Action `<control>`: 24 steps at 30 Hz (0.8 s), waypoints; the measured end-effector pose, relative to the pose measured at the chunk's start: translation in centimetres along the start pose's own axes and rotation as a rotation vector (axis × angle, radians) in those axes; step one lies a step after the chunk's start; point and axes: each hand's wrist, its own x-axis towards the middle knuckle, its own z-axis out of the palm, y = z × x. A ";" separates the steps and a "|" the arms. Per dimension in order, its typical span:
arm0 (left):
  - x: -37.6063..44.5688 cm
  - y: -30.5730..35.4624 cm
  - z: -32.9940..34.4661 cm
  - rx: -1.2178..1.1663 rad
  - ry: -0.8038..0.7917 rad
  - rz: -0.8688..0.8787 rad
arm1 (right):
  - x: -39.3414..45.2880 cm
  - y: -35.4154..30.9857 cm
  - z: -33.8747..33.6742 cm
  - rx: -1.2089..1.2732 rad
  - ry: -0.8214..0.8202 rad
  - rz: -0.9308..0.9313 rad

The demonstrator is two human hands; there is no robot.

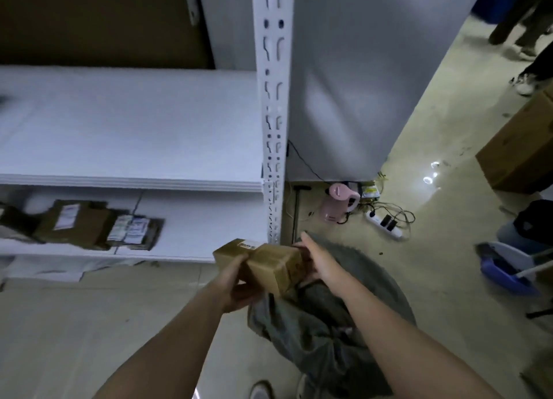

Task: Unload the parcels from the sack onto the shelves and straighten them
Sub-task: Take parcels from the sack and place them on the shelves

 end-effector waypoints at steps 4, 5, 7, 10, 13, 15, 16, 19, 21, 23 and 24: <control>-3.7 2.5 -2.1 -0.008 -0.062 0.056 | -0.4 -2.9 2.2 0.004 -0.077 -0.003; -4.8 3.0 -2.7 -0.012 -0.077 0.076 | -0.4 -3.8 2.9 -0.013 -0.091 -0.017; -6.8 3.5 -3.8 -0.014 -0.115 0.095 | -0.6 -5.2 4.4 -0.045 -0.130 -0.036; -9.3 4.1 -5.2 -0.112 -0.220 0.093 | -1.0 -7.1 6.7 -0.121 -0.211 -0.081; -10.9 4.2 -6.1 -0.431 -0.322 0.159 | -1.7 -8.8 9.0 -0.150 -0.268 -0.124; -11.2 4.3 -6.4 -0.612 -0.320 0.243 | -2.5 -9.9 10.5 -0.135 -0.325 -0.155; -11.3 4.4 -6.6 -0.682 -0.297 0.297 | -3.0 -10.4 11.2 -0.133 -0.360 -0.173; -11.8 5.1 -6.7 -0.815 -0.245 0.485 | -4.4 -12.1 13.5 -0.203 -0.403 -0.257; -12.5 5.9 -6.7 -0.846 -0.264 0.582 | -5.1 -13.2 15.0 -0.240 -0.332 -0.346; -13.8 6.9 -6.7 -0.814 -0.263 0.649 | -5.6 -14.4 16.4 -0.201 -0.263 -0.419; -14.5 7.4 -6.7 -0.789 -0.256 0.671 | -5.8 -15.0 16.9 -0.178 -0.237 -0.462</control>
